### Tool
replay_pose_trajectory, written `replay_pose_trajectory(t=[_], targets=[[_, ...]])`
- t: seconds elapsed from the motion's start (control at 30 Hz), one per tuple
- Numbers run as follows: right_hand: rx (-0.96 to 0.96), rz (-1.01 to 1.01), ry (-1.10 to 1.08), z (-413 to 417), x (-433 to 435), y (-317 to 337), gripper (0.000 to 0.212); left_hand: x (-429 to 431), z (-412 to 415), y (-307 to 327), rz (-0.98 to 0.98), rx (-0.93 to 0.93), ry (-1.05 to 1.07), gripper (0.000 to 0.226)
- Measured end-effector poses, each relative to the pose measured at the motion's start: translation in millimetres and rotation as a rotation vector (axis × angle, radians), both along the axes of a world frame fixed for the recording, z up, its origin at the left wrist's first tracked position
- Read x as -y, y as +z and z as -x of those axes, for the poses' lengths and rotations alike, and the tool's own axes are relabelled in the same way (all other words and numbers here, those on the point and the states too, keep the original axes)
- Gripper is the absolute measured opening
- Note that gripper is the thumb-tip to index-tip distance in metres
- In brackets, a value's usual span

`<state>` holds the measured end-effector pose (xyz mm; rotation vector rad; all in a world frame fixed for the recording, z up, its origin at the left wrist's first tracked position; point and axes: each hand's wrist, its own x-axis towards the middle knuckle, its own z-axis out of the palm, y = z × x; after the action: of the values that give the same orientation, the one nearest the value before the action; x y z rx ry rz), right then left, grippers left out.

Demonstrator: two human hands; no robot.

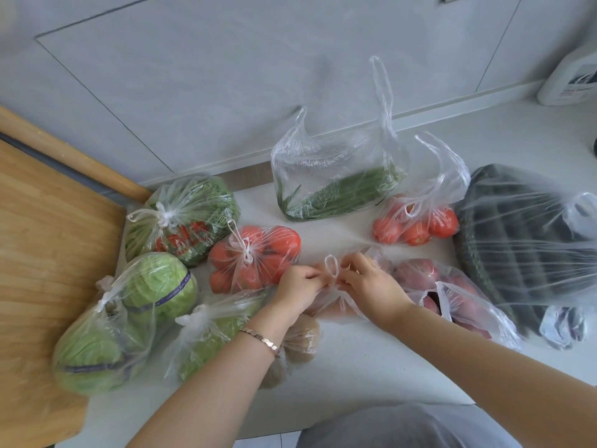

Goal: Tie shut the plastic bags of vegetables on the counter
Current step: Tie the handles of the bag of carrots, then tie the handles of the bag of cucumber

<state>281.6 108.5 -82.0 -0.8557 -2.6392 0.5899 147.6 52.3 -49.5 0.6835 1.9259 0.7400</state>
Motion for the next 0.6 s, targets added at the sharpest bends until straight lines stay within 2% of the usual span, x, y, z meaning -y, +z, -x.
replay_pose_trajectory(t=[0.13,0.27,0.33,0.43,0.5,0.6], targets=[[0.09,-0.063,0.087,-14,-1,-1,0.007,-1,5,-4,-0.012,-0.157,-0.072,0.016],[0.123,-0.135,0.13,-21,-7,-4,0.028,-5,14,-10,0.018,-0.266,-0.108,0.02],[0.162,-0.141,0.137,-18,-10,-1,0.032,-11,14,-15,0.055,-0.283,-0.092,0.023],[0.379,0.039,0.135,-8,-25,21,0.027,-27,17,-17,0.126,-0.322,-0.221,0.024],[0.485,0.3,0.105,-1,-45,41,0.027,-42,26,-13,0.14,-0.318,-0.27,0.023],[0.367,0.364,0.006,16,-88,75,0.029,-73,44,0,0.042,-0.355,-0.162,0.018]])
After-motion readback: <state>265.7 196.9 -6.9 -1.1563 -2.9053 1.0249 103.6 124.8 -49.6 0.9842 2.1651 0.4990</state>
